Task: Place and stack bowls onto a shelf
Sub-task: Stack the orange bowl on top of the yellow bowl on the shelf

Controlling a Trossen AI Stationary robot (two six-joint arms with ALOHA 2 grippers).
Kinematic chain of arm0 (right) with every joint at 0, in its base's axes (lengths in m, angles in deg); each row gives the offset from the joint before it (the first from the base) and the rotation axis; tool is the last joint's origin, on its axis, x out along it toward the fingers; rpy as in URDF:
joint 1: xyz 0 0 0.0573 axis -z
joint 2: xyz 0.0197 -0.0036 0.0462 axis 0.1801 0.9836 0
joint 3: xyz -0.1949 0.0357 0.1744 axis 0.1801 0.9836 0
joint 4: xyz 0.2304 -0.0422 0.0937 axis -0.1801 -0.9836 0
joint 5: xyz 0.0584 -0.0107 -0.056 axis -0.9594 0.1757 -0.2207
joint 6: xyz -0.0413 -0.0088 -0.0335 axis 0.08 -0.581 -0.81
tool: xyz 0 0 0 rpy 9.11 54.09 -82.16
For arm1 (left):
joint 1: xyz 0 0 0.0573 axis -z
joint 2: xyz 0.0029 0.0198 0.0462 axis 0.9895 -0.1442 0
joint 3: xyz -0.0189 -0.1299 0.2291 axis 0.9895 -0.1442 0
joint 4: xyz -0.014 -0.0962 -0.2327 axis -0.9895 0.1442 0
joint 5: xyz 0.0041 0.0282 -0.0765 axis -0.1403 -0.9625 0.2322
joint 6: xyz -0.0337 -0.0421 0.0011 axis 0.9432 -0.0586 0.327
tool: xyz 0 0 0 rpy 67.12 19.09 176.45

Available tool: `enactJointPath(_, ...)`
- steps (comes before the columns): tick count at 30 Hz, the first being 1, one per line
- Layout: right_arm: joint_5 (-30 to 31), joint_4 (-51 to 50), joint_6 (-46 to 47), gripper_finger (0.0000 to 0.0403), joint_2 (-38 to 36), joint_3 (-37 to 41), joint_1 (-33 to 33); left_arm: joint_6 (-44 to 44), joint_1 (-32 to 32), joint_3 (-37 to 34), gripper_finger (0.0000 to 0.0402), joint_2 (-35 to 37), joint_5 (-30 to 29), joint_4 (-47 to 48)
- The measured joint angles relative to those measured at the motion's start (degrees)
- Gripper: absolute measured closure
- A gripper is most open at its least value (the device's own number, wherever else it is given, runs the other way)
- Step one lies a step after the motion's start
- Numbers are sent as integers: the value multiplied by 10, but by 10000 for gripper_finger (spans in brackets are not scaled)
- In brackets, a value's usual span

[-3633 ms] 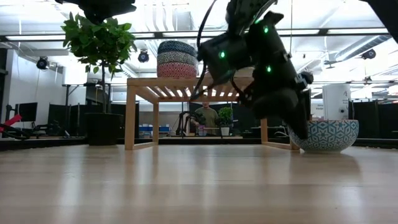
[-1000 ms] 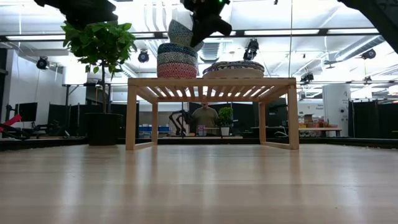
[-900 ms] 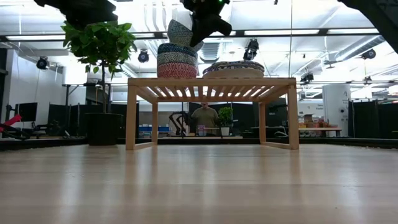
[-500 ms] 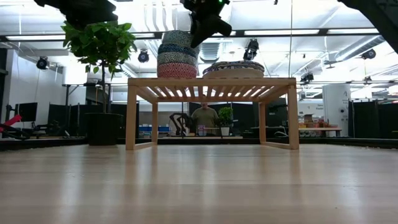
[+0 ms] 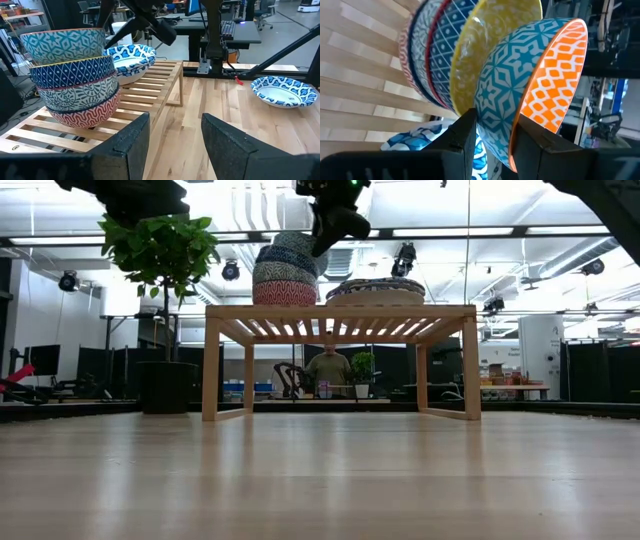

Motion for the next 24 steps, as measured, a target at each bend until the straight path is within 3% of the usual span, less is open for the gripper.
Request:
enactJointPath(18,-46,41,59,310,0,1,-8,0,0,0,239,-1,-22,0)
enactJointPath(24,-47,41,47,337,0,1,-8,0,0,0,239,-1,-22,0)
